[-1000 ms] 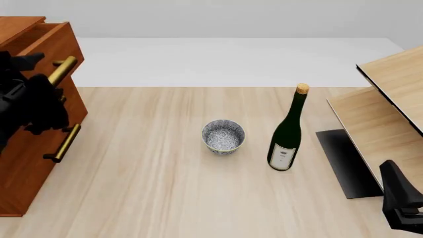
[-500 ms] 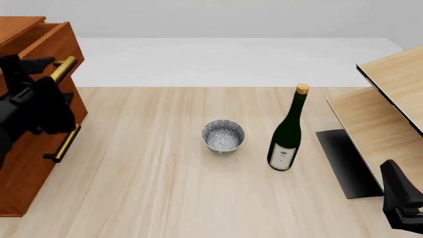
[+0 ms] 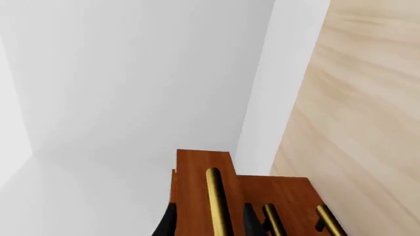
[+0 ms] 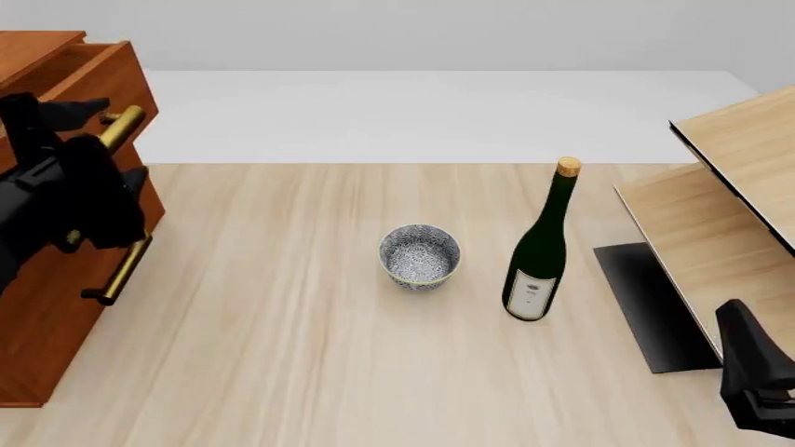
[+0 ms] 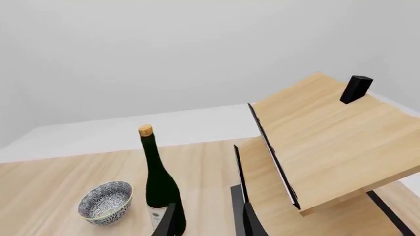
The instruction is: Close the bottom drawer of the cabinet and open the top drawer.
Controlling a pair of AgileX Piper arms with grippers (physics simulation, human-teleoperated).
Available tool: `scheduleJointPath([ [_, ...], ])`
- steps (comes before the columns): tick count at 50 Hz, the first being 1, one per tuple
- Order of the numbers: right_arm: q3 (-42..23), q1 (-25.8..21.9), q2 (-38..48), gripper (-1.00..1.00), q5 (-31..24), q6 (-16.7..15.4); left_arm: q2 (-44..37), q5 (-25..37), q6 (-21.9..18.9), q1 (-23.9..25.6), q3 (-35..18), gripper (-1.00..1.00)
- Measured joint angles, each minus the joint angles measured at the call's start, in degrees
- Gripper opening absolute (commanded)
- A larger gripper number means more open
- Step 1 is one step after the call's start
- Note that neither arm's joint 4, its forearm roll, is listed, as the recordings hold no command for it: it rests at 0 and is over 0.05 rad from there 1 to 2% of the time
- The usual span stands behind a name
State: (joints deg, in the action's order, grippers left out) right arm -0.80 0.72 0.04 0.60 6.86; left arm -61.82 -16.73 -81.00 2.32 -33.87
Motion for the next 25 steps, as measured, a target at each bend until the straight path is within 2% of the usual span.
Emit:
scheduleJointPath([
  [14,-0.1,0.2,0.0,1.00,0.0,0.4,1.9,3.3,1.5,2.0,-2.7,1.00],
  [25,-0.1,0.3,0.0,1.00,0.0,0.5,3.0,8.2,5.3,3.2,-8.1,1.00],
])
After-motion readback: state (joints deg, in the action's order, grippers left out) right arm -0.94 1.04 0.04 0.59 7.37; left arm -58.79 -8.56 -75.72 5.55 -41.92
